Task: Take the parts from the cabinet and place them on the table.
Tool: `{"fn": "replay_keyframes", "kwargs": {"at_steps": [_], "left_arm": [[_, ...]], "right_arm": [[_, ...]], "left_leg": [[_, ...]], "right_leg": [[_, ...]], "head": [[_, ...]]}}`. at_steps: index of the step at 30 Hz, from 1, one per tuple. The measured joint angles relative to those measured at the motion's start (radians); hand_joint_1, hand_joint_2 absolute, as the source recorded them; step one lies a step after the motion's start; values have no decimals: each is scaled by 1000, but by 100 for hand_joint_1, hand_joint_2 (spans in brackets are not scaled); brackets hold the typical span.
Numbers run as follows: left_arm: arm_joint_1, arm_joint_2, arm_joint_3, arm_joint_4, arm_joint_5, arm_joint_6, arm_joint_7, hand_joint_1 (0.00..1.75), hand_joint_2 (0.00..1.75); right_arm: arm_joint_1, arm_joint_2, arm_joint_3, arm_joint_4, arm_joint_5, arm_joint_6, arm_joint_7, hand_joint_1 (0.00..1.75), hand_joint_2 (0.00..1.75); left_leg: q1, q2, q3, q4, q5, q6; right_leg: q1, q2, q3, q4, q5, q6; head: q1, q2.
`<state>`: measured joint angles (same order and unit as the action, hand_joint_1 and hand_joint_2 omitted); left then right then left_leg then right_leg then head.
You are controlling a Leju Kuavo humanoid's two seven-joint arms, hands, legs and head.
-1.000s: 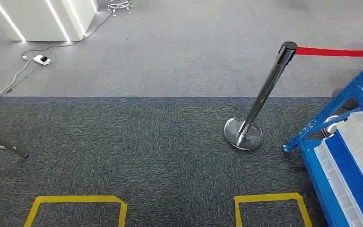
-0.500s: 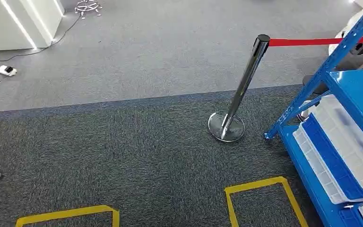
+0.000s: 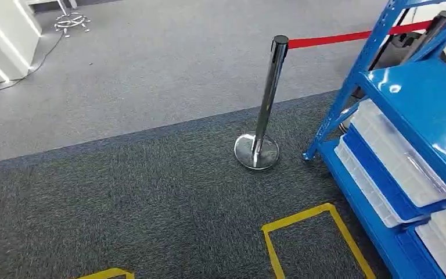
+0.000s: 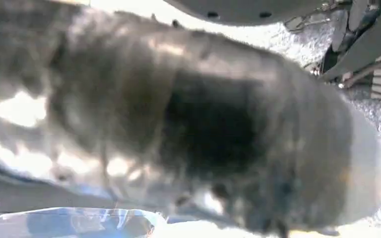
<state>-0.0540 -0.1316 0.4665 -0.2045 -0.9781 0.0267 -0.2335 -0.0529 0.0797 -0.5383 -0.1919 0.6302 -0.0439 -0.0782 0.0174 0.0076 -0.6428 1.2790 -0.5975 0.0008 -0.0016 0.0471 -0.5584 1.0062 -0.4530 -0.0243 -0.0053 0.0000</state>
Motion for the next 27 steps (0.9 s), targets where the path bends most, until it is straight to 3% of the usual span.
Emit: {"fn": "replay_keyframes", "kwargs": {"at_steps": [2,3,4,7,8,9,10,12,13,14,16,17,18,19,20,22,23,24,25,27], "left_arm": [[-1,1,0,0,0,0,0,0,0],[-1,2,1,0,0,0,0,0,0],[-1,2,3,0,0,0,0,0,0],[-9,2,4,0,0,0,0,0,0],[-7,2,4,0,0,0,0,0,0],[-7,2,4,0,0,0,0,0,0],[-7,2,4,0,0,0,0,0,0],[-4,2,4,0,0,0,0,0,0],[-3,2,5,0,0,0,0,0,0],[-3,2,5,0,0,0,0,0,0],[-4,2,5,0,0,-1,0,0,0],[-4,1,5,0,0,-1,0,0,0],[-4,1,5,0,0,-1,0,0,0],[-4,1,5,0,0,-1,0,0,0],[-5,1,5,0,0,-1,0,0,0],[-8,1,5,0,0,-1,0,0,0],[-9,1,5,0,0,-1,0,0,0],[-8,1,5,0,0,-1,0,0,0],[-8,1,6,0,0,-1,-1,0,0],[-6,1,6,0,0,-1,-1,0,0]], "right_arm": [[0,0,0,0,1,0,-3,0,0],[0,0,0,0,1,0,-5,0,0],[-2,0,-1,0,1,0,-6,0,0],[2,0,-3,0,1,0,-6,0,0],[2,-1,-3,0,1,0,-6,0,0],[2,-1,-3,0,1,0,-6,0,0],[1,-1,-3,0,1,0,-6,0,0],[0,-1,-3,0,1,0,-6,0,0],[0,-1,-3,0,1,0,-6,0,0],[0,-1,-3,0,2,0,-6,0,0],[3,-1,-3,0,2,0,-6,0,0],[3,-1,-3,0,2,0,-6,0,0],[3,-1,-3,0,2,0,-6,0,0],[0,-1,-3,0,2,0,-6,0,0],[0,-1,-3,0,2,0,-6,0,0],[1,-1,-3,0,2,0,-6,0,0],[1,-1,-4,0,2,0,-6,0,0],[1,-1,-4,0,3,0,-6,0,0],[0,-1,-4,0,3,0,-6,0,0],[-2,-1,-4,0,3,0,-5,0,0]], "left_leg": [[0,-20,69,-174,104,9],[0,-60,92,-243,123,15],[-1,-74,97,-262,114,13],[-8,-53,98,-258,118,22],[3,-40,104,-274,128,33],[1,-29,108,-280,131,38],[1,-21,109,-282,131,44],[-2,2,108,-282,129,46],[-2,13,108,-281,128,46],[-2,24,108,-281,127,46],[-1,40,114,-281,122,41],[-1,48,119,-280,119,37],[-3,55,123,-279,115,31],[-10,59,123,-275,108,22],[-9,64,126,-277,106,15],[-7,77,134,-279,103,6],[-4,84,139,-278,98,-2],[2,59,134,-260,86,-9],[2,27,113,-216,53,-10],[2,3,35,-56,-28,-11]], "right_leg": [[0,23,2,7,-4,4],[-3,31,-1,11,-7,7],[3,39,-8,21,-10,15],[-7,61,-14,11,-1,32],[-2,57,-17,15,-5,38],[-2,14,-21,31,-17,40],[-1,-20,-45,79,-51,44],[-6,-37,-126,237,-126,52],[-8,-38,-158,295,-142,55],[-11,-39,-169,313,-134,57],[-17,-49,-117,209,-60,60],[-19,-61,-65,110,-15,59],[-17,-99,-19,26,7,56],[-8,-110,-17,17,-1,49],[-7,-92,-19,17,-2,39],[-1,-79,-21,17,-4,30],[-6,-69,-17,11,0,20],[-10,-63,-13,6,4,14],[-10,-57,-14,6,5,8],[-6,-43,-17,7,5,-1]], "head": [[0,0],[0,0],[0,0],[0,0],[0,0],[1,0],[3,0],[3,0],[3,0],[3,0],[3,0],[3,0],[4,0],[3,0],[3,0],[2,0],[2,0],[3,0],[2,0],[2,0]]}}
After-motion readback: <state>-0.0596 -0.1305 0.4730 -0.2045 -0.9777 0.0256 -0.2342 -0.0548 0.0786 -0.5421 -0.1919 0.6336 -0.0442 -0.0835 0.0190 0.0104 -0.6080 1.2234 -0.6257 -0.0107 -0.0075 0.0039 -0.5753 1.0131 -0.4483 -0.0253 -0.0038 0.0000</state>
